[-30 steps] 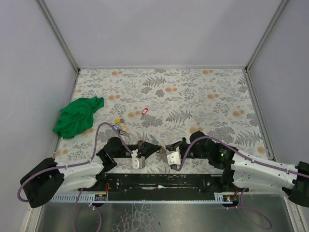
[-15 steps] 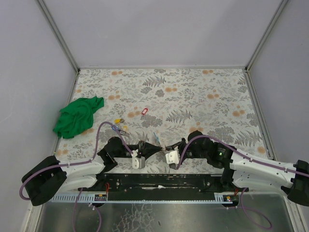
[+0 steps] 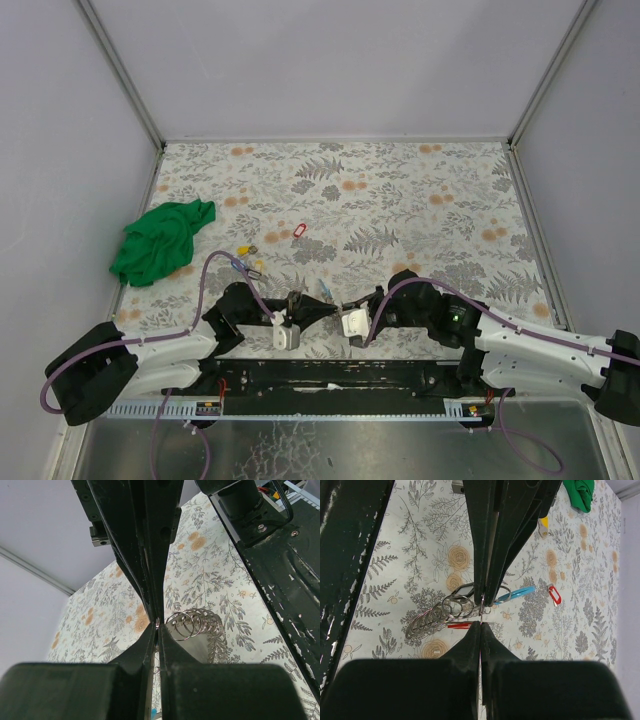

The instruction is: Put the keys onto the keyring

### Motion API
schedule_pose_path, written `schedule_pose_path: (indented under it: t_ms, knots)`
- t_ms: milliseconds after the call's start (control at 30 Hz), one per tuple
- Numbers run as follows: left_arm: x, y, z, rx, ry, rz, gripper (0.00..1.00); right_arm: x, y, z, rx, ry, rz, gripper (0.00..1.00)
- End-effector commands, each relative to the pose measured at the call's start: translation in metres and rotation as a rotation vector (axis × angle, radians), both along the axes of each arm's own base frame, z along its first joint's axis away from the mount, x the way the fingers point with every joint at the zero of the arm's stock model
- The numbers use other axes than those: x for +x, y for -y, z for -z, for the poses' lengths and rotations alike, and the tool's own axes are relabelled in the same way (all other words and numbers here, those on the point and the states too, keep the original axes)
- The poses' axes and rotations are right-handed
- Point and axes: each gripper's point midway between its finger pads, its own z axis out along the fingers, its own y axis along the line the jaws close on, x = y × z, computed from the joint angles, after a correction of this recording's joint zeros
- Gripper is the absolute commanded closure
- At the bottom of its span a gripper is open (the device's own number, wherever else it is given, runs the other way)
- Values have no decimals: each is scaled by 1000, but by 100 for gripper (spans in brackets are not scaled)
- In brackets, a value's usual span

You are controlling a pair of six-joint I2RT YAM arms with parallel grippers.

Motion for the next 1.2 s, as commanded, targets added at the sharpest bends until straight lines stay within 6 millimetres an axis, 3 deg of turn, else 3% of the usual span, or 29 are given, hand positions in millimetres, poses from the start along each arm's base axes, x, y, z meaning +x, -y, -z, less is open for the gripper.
schedule_pose_path:
  t_ms: [0,500,767,1000,1100,1167]
  knots:
    - [5,4,-25,-68,54,-13,100,-10,-26,-68,220,43,-84,100]
    - [17,5,-16,-48,29,-98,100,-21,-31,-80,300,41,-142,100]
    - [8,6,-16,-46,39,-48,100,-7,-24,-84,318,55,-44,100]
    - [10,2,-21,-77,38,-75,100,-1,-19,-73,270,2,19,100]
    - [15,-4,-20,-103,7,-108,100,16,-12,-73,274,-46,167,100]
    - [19,-8,-23,-142,-22,-125,100,24,-7,-67,263,-88,249,93]
